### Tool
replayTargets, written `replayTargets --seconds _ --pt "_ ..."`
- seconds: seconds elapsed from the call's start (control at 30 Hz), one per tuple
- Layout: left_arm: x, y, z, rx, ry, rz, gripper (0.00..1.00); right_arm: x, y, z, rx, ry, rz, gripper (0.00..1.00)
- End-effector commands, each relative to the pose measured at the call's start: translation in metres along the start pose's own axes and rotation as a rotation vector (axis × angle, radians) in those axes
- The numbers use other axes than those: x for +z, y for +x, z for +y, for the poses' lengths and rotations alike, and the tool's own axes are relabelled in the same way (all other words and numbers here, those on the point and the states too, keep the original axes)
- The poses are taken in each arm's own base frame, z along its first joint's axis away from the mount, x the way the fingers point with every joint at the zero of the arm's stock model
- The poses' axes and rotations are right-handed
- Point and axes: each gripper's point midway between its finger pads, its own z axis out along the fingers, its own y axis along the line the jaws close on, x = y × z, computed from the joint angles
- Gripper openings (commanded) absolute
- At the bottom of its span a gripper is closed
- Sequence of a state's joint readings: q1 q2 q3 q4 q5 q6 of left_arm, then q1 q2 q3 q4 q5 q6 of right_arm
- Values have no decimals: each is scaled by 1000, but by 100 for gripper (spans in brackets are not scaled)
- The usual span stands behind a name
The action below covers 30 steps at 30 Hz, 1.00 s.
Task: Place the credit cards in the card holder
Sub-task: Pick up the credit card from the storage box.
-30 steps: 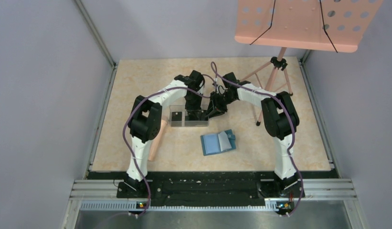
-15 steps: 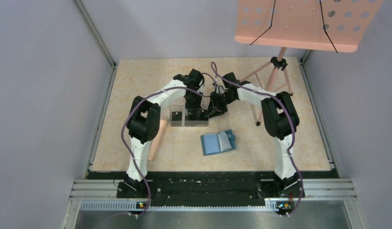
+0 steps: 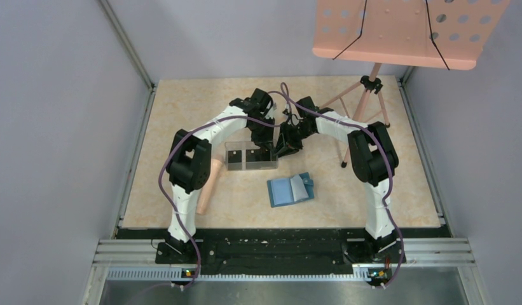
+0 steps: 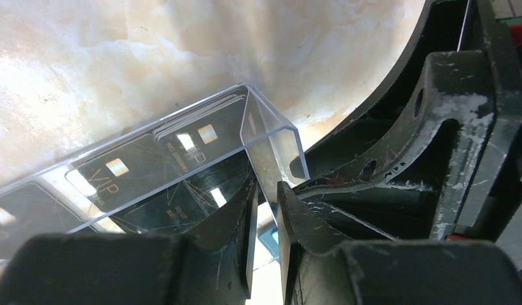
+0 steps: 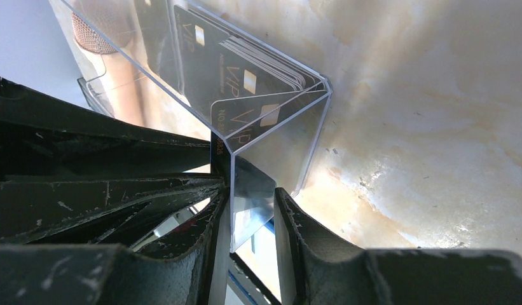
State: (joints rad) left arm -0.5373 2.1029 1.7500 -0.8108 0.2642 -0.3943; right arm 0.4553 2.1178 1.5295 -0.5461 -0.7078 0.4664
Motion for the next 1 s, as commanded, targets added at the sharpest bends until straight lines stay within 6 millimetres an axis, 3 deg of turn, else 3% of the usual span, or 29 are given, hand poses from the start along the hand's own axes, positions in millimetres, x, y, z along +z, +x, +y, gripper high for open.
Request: replayTargets --seconds 0.0,0.23,0.47,0.53,0.63,0.83,0.97 --pt "-5 -2 -7 -2 22 -14 24 -10 -2 25 -58 -62 -22 29" --pt "4 11 6 -23 -31 33 23 -10 -1 25 -59 -62 -22 29" --pt "11 13 1 -44 9 47 20 -11 -2 26 -64 -60 -28 29" --pt "11 12 -1 -49 21 44 15 -12 -3 27 -67 -61 -31 29" --pt "10 10 -2 -54 30 37 1 -14 -4 28 -72 -61 -37 29" --pt "-8 -2 -8 -55 44 -30 0 -22 -7 36 -93 -60 -63 34" --pt "-30 -13 -16 -52 54 -105 0 -35 -13 42 -114 -41 -111 48"
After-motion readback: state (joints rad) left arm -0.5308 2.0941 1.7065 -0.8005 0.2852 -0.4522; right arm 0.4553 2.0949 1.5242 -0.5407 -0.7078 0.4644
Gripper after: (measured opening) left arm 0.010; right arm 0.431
